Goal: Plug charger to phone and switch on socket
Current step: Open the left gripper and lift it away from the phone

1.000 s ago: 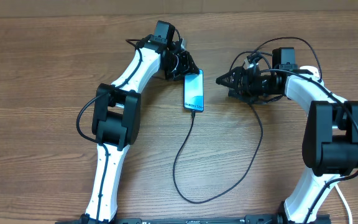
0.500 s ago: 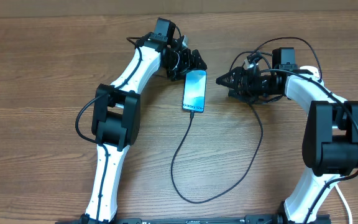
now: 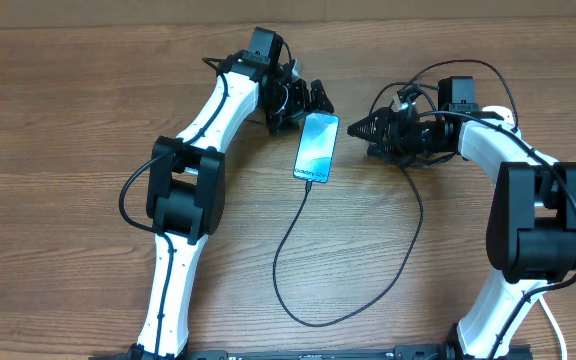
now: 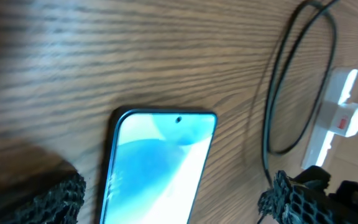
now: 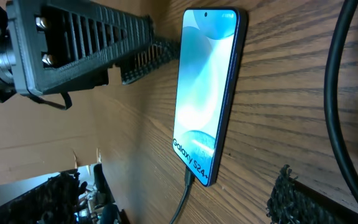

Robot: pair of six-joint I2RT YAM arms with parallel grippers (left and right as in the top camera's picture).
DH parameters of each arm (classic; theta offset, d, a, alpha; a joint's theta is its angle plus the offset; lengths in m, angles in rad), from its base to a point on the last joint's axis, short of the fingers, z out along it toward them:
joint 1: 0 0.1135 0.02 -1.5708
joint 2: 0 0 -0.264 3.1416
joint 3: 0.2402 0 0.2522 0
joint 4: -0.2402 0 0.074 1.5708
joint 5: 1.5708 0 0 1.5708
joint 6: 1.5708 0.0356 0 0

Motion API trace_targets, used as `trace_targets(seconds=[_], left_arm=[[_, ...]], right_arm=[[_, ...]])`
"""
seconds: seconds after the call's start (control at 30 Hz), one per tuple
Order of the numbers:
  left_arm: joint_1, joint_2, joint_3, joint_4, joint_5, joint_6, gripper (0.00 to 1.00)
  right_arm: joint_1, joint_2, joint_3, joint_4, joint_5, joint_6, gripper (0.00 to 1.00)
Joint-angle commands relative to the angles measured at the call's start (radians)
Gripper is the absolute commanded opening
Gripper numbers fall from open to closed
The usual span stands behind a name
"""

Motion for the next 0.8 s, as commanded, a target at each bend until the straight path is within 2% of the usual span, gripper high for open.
trace_targets(seconds=[0.0, 0.2, 0.33, 0.53, 0.77], left_arm=[[0.01, 0.032, -0.024, -0.055, -0.143, 0.002, 1.0], [0.035, -0.019, -0.023, -0.12, -0.204, 0.06, 1.0], [0.042, -0.127, -0.024, -0.193, -0.357, 0.135, 1.0], [0.022, -0.406, -0.023, -0.343, -0.607, 0.22, 1.0], [-0.004, -0.694, -0.024, -0.389, -0.689, 0.219, 1.0]], right_arm=[[-0.003, -0.005, 0.009, 0.005, 0.002, -0.011, 1.0], [-0.003, -0.004, 0.009, -0.002, 0.039, -0.011, 1.0], [-0.003, -0.004, 0.009, -0.008, 0.052, -0.011, 1.0], [-0.003, -0.005, 0.009, -0.007, 0.051, -0.011, 1.0], [-0.003, -0.005, 0.009, -0.005, 0.052, -0.011, 1.0]])
